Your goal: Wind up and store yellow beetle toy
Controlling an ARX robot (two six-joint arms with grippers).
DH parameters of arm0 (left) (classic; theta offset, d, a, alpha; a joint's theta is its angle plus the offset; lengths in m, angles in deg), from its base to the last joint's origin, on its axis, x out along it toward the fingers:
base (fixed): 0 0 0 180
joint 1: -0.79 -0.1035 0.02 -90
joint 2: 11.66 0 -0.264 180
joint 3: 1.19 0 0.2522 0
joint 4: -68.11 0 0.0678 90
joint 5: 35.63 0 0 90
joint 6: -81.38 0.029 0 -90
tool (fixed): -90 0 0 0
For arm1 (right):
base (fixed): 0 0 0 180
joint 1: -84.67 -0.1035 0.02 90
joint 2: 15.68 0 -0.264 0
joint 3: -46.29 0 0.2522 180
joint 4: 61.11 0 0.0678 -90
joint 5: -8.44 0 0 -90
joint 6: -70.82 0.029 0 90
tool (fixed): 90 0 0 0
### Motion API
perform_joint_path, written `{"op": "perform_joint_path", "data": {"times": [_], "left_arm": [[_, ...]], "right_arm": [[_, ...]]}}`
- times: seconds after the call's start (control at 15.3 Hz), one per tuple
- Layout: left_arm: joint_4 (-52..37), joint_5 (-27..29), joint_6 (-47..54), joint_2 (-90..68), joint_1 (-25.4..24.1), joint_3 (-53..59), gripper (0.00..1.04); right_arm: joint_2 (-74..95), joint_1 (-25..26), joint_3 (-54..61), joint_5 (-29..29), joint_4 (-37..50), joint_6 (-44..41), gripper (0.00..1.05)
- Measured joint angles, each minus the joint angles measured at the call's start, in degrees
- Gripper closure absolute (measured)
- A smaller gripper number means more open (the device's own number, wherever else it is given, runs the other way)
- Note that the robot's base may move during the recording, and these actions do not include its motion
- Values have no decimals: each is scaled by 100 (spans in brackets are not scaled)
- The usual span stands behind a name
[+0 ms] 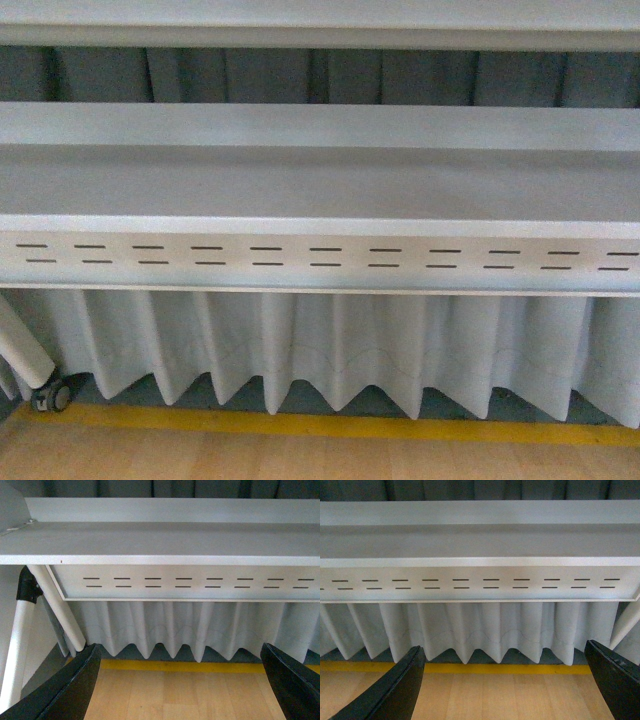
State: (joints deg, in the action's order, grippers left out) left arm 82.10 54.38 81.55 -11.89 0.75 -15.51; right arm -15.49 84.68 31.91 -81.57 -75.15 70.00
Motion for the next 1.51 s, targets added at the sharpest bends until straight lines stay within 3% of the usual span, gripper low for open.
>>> {"op": "perform_joint_path", "data": {"times": [1.51], "left_arm": [[-4, 0, 2, 0, 0, 0, 7]], "right_arm": [[2, 0, 0, 2, 7, 2, 7]]}}
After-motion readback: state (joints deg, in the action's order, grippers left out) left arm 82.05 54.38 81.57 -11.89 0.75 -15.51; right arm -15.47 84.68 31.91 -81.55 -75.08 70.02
